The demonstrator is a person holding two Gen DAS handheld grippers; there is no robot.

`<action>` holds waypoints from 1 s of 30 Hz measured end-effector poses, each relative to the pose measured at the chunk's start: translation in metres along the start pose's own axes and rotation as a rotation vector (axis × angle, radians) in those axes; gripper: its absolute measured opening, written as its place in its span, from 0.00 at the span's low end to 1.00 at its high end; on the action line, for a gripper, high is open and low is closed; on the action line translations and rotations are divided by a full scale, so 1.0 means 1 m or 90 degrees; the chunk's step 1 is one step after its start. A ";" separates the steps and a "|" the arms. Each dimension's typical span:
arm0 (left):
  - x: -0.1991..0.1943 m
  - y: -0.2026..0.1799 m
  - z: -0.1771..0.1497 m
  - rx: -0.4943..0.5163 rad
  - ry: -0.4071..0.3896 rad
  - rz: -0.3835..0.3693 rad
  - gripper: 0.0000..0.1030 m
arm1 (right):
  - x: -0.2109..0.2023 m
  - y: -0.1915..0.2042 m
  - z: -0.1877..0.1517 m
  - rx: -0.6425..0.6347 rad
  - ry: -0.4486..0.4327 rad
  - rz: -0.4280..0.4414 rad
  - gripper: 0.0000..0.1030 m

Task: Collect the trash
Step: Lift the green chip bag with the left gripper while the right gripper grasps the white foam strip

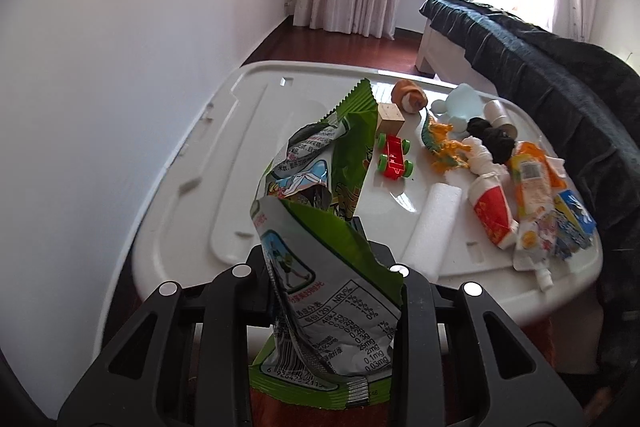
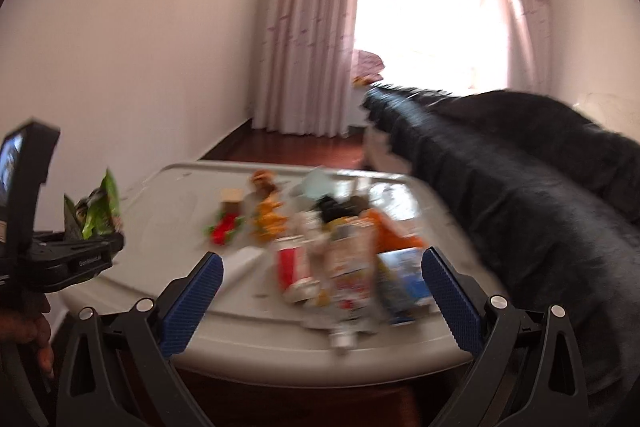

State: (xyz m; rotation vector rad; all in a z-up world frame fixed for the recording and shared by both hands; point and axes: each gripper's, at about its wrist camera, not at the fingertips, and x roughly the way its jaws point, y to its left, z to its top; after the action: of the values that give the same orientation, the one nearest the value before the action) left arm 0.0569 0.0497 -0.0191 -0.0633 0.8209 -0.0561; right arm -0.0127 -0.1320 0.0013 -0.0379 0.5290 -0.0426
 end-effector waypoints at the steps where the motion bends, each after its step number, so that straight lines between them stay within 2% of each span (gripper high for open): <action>1: -0.007 0.003 -0.002 0.001 -0.004 0.001 0.27 | 0.009 0.012 -0.002 -0.004 0.013 0.013 0.95; 5: -0.037 0.028 -0.010 -0.011 -0.023 0.010 0.27 | 0.050 0.058 -0.001 -0.017 0.046 0.034 0.95; 10: -0.047 0.048 -0.015 -0.033 -0.022 0.006 0.27 | 0.097 0.094 -0.001 -0.030 0.078 0.003 0.95; 16: -0.047 0.053 -0.018 -0.039 -0.022 -0.017 0.27 | 0.132 0.102 -0.012 -0.043 0.123 -0.066 0.95; 21: -0.042 0.054 -0.020 -0.042 -0.017 -0.028 0.28 | 0.154 0.091 -0.016 -0.017 0.178 -0.099 0.95; 27: -0.035 0.049 -0.023 -0.038 -0.009 -0.036 0.28 | 0.169 0.082 -0.018 0.030 0.208 -0.067 0.94; 30: -0.032 0.046 -0.025 -0.037 -0.003 -0.038 0.28 | 0.173 0.080 -0.016 0.040 0.220 -0.015 0.77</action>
State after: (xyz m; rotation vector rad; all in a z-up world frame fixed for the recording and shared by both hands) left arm 0.0181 0.0969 -0.0165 -0.1424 0.8159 -0.0880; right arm 0.1305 -0.0608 -0.1036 0.0254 0.8731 -0.0905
